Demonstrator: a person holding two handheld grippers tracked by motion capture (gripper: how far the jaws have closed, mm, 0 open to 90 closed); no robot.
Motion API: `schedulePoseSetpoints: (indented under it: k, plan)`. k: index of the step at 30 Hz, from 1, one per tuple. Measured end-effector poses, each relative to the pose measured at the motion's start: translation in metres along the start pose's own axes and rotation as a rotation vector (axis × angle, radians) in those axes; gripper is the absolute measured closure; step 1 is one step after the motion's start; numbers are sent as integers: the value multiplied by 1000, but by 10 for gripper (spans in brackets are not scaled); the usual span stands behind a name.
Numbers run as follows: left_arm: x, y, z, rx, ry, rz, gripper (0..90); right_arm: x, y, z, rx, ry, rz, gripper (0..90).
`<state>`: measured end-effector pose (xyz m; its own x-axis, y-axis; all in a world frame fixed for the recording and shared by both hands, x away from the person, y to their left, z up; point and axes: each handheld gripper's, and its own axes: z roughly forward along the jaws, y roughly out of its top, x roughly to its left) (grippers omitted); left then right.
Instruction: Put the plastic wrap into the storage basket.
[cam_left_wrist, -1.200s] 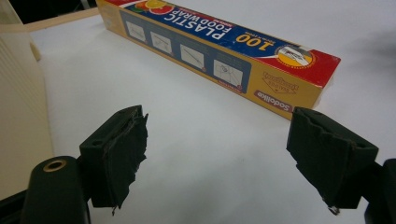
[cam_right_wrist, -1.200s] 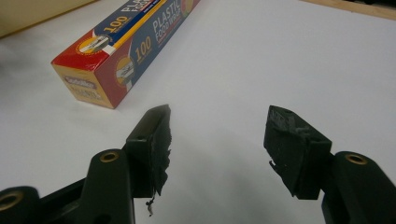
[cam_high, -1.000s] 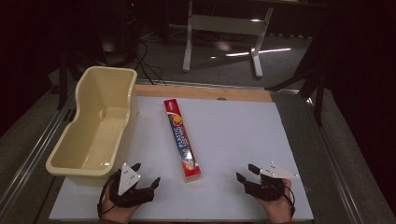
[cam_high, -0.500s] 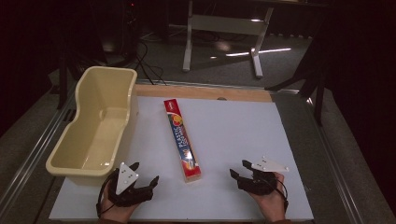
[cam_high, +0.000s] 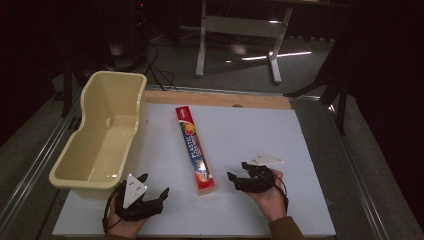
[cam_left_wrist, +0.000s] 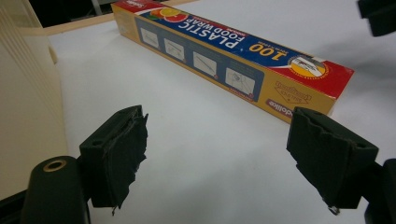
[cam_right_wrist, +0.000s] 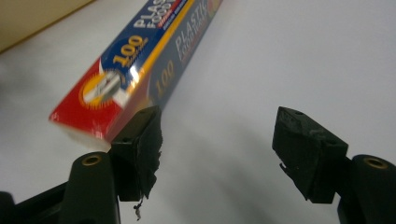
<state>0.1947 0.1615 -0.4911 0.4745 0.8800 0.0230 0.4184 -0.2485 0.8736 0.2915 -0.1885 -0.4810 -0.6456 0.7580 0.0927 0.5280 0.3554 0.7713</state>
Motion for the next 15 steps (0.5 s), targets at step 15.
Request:
schedulePoseSetpoints:
  k: [15]
  plan:
    - [0,0,0,0,-4,-4,195,25,57,57,46,20,-70,293]
